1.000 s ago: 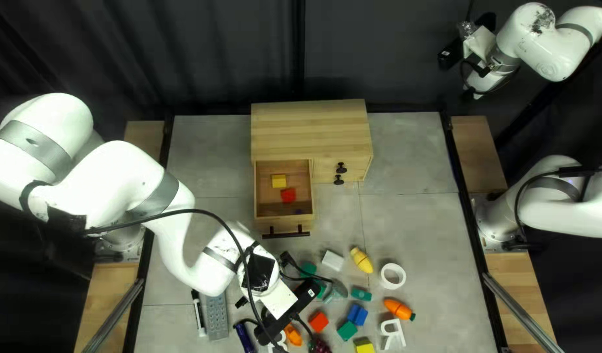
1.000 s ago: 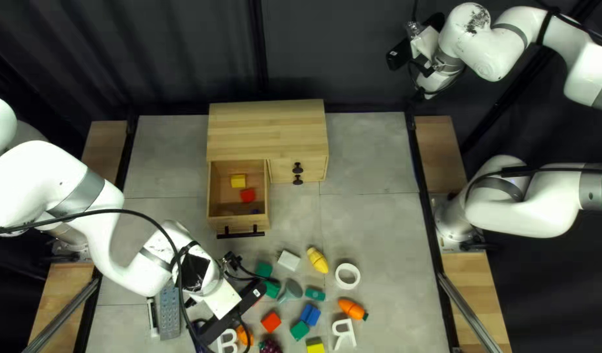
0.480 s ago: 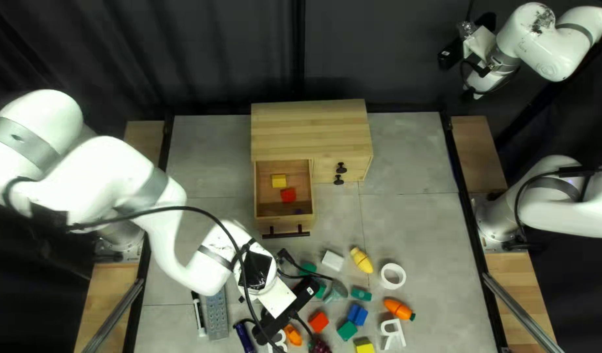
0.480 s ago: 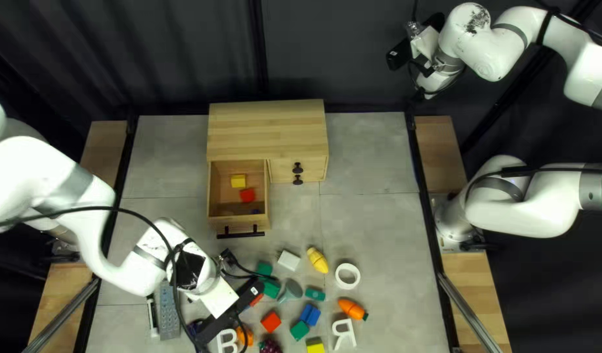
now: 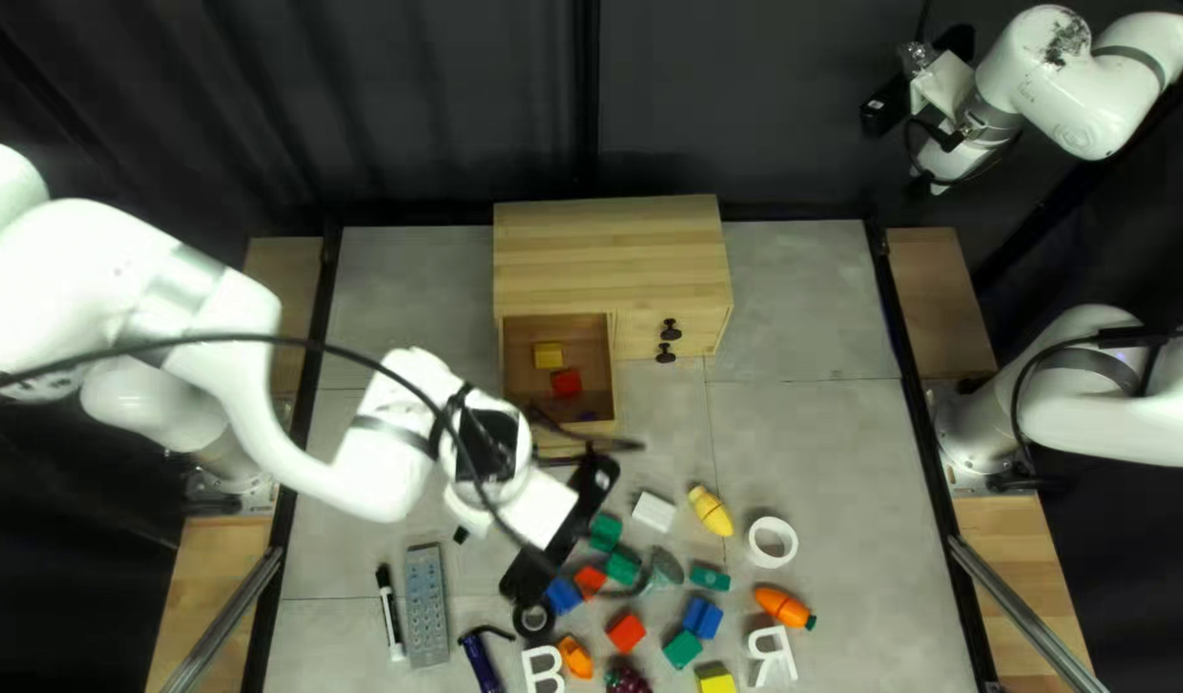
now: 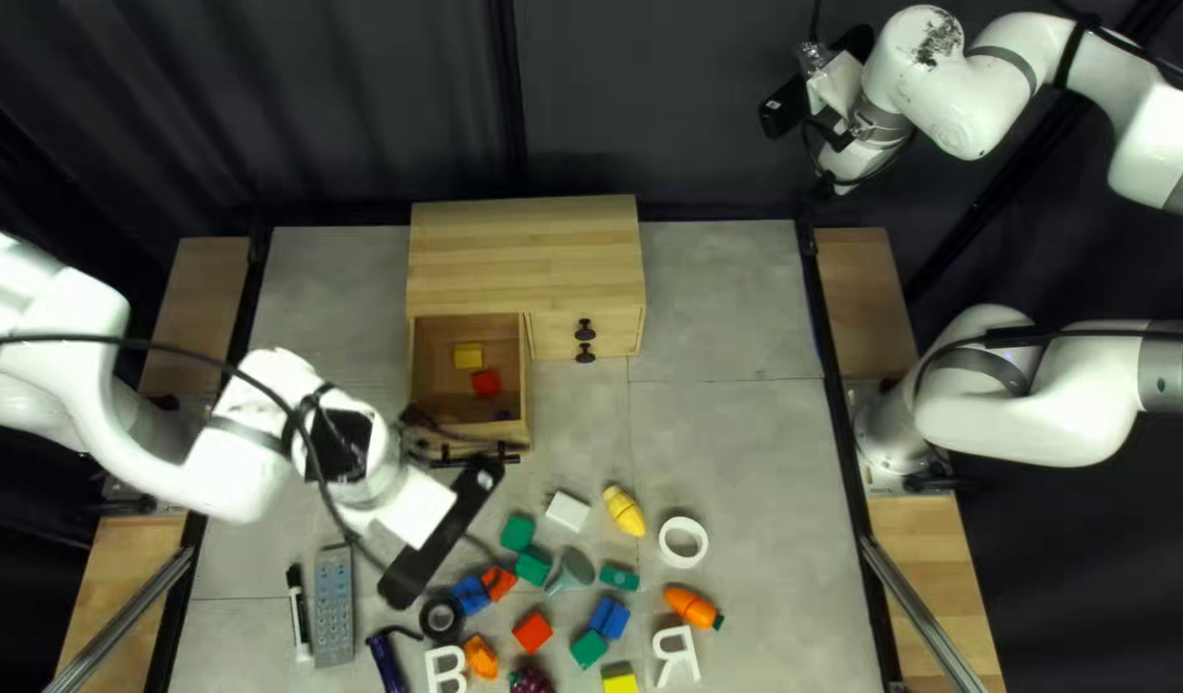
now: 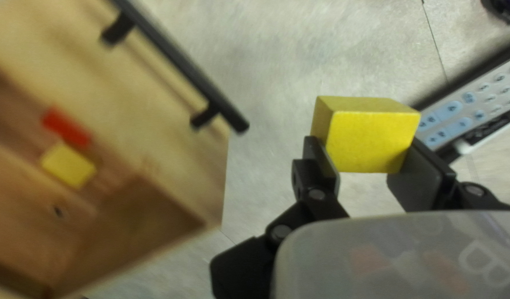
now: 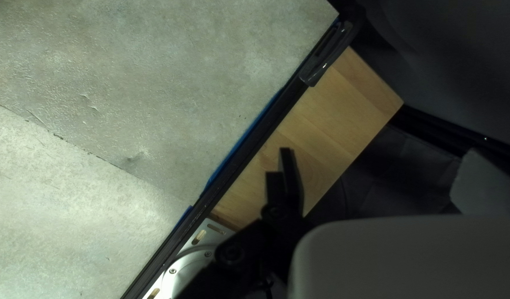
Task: Open drawers and place objects into drawer and close
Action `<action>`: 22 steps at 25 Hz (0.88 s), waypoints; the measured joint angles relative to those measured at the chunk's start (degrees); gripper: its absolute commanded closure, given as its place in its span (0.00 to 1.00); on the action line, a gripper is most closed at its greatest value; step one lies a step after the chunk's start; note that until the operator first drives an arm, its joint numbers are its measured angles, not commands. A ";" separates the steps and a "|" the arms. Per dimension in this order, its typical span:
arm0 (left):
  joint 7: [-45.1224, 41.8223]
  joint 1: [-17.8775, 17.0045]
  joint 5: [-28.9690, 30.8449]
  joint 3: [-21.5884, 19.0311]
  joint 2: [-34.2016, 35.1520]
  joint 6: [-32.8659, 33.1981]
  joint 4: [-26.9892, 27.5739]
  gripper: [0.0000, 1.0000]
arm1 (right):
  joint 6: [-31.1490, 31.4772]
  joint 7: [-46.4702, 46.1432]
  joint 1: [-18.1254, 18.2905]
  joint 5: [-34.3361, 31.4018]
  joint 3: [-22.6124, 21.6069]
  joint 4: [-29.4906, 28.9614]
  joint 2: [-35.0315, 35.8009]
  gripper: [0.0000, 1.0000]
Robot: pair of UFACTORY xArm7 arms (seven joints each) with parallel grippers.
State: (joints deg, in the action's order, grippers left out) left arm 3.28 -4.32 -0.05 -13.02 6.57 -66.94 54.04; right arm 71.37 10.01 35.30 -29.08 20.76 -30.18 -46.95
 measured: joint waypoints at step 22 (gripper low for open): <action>-11.96 8.29 11.87 6.00 -1.20 -1.20 3.50 1.00 | 0.00 0.00 0.00 0.00 0.00 0.00 0.00 0.00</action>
State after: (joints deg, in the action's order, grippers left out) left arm -8.69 3.97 11.82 -7.01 5.37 -68.14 57.54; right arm 71.37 10.01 35.30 -29.08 20.76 -30.18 -46.95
